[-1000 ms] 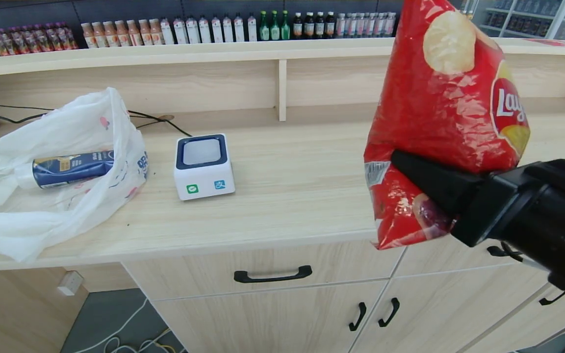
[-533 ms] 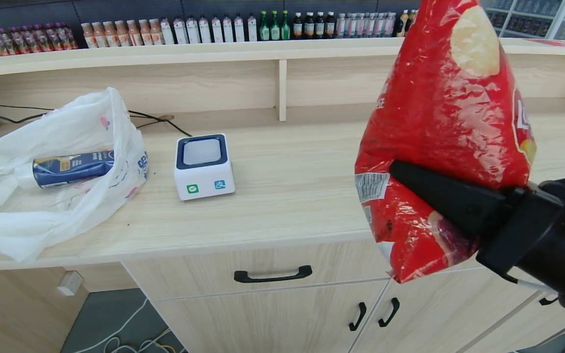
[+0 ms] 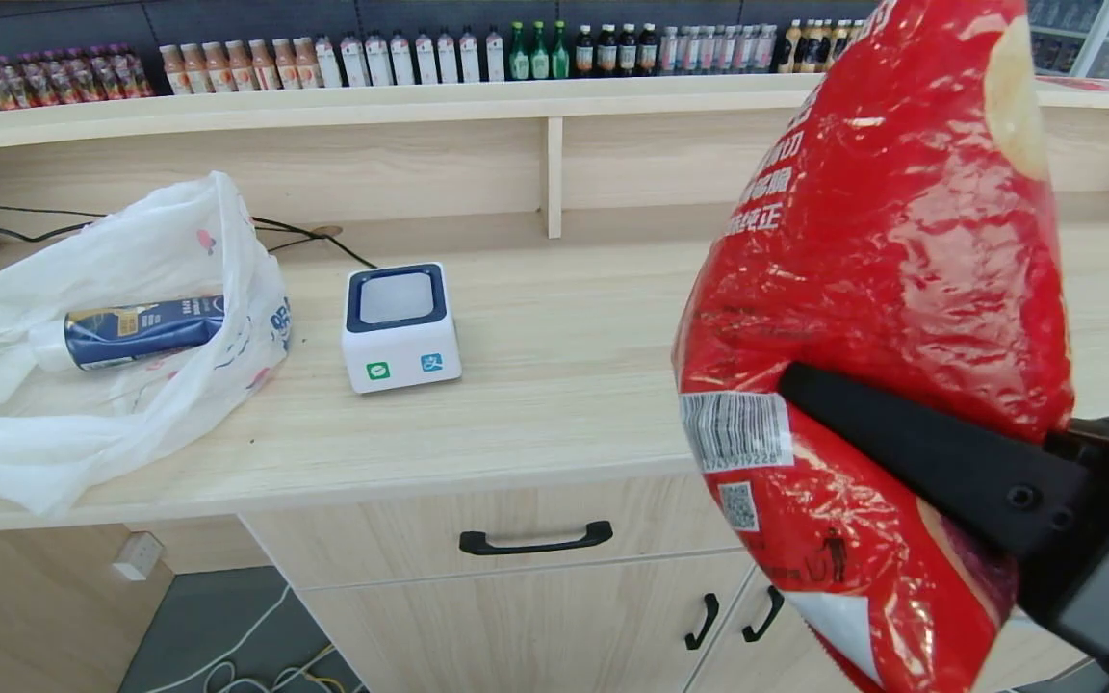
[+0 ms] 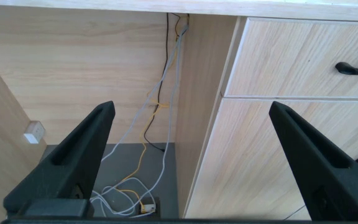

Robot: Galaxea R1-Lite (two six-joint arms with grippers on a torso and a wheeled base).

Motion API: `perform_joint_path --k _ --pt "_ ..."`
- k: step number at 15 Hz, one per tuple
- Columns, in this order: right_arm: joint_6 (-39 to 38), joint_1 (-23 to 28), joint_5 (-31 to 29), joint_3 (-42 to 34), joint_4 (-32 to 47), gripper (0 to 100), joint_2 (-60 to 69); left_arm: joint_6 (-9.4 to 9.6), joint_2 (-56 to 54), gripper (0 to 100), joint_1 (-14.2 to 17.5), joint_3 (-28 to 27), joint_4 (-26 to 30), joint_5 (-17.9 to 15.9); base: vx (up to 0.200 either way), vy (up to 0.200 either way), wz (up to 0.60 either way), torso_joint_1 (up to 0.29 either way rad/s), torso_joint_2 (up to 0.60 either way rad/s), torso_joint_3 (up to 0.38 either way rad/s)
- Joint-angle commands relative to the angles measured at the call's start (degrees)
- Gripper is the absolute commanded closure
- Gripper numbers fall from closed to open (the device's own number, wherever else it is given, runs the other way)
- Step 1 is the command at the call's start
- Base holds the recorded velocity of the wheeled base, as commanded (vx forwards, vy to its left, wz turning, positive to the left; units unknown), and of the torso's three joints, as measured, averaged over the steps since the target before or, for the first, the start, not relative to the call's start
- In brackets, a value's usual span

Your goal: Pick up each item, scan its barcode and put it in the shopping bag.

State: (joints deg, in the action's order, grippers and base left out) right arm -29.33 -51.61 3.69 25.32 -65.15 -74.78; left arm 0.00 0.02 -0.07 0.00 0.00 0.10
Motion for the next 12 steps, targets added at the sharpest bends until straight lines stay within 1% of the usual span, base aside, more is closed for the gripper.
perform_joint_path --k 1,3,4,5,7,10,12 --pt "-1.3 0.0 0.6 -0.3 -0.2 100 -1.3 0.00 0.0 0 0.0 0.0 0.0 0.0 0.000 0.000 0.00 0.000 0.00 0.000" --pt "-5.1 0.0 1.1 0.9 -0.9 100 -2.6 0.00 0.0 0 0.0 0.0 0.0 0.0 0.000 0.000 0.00 0.000 0.00 0.000" --pt "-9.0 0.0 1.1 2.5 -2.8 100 -4.5 0.00 0.0 0 0.0 0.0 0.0 0.0 0.000 0.000 0.00 0.000 0.00 0.000" --pt "-10.8 0.0 1.1 3.9 -5.2 100 -6.1 0.00 0.0 0 0.0 0.0 0.0 0.0 0.000 0.000 0.00 0.000 0.00 0.000" --pt "-11.2 0.0 1.1 3.9 -9.8 100 -8.7 0.00 0.0 0 0.0 0.0 0.0 0.0 0.000 0.000 0.00 0.000 0.00 0.000" --pt "-11.6 -0.2 1.6 4.0 -11.1 100 -9.1 0.00 0.0 0 0.0 0.0 0.0 0.0 0.000 0.000 0.00 0.000 0.00 0.000" --pt "-13.6 -0.3 1.6 3.5 -13.0 100 -8.8 0.00 0.0 0 0.0 0.0 0.0 0.0 0.000 0.000 0.00 0.000 0.00 0.000"
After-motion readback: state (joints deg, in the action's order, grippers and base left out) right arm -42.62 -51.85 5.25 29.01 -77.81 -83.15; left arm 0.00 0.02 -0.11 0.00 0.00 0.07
